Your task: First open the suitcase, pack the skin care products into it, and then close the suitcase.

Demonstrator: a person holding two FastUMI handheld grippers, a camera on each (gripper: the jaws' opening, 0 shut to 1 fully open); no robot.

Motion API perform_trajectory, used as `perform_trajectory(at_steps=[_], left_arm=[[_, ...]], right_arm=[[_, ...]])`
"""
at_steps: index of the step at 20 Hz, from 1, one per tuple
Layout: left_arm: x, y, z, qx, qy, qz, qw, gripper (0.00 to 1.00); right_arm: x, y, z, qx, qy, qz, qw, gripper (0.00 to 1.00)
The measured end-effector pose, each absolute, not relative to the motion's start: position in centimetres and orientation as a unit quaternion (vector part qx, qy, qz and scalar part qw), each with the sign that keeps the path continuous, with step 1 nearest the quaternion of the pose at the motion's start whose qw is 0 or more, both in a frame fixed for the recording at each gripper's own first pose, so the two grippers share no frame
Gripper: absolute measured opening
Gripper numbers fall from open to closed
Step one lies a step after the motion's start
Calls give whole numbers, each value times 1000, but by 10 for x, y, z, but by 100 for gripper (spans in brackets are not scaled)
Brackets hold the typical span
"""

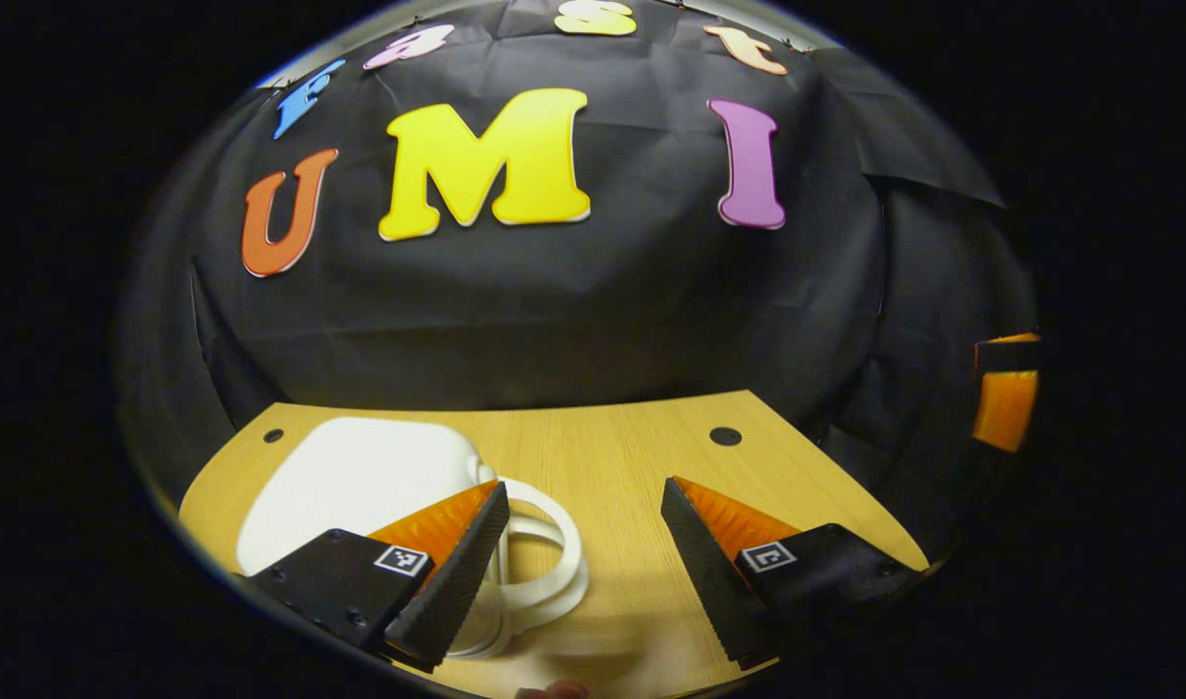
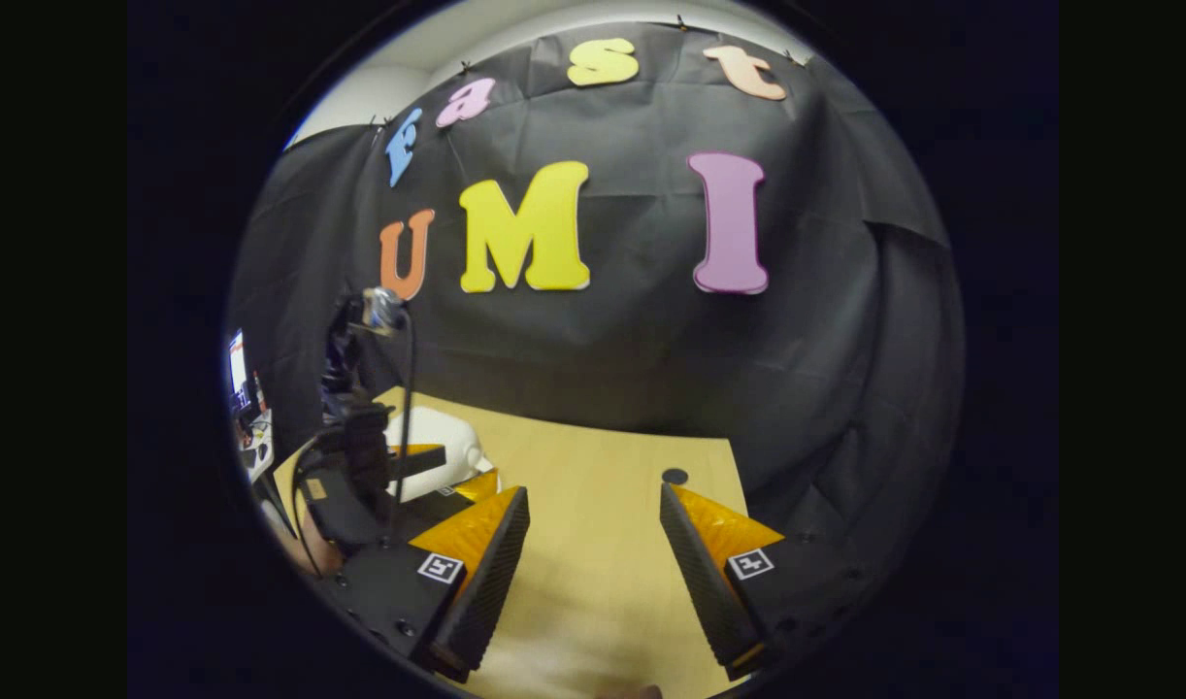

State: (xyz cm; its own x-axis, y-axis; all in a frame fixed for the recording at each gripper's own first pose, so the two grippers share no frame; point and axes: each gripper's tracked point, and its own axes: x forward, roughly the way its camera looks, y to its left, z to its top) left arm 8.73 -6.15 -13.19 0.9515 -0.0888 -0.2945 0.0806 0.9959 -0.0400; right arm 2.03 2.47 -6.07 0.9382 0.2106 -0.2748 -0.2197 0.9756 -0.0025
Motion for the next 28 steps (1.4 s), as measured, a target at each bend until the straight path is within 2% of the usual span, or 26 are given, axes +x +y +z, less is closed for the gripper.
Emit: perform_trajectory(at_steps=[4,9,11,14,28], left_arm=[[76,-17,-63,-51,111,-6,993,100],[59,33,24,-27,25,25,999,100],[52,45,40,-24,8,33,999,99],[42,51,48,-28,1,34,999,100],[37,59,38,-49,14,30,998,100]], right_arm=[[40,69,-7,-14,56,114,992,80],[41,104,39,2,-7,79,997,80],[39,109,51,7,-21,60,998,80],[37,113,55,5,-27,40,999,80],[40,116,53,2,-18,12,1000,80]])
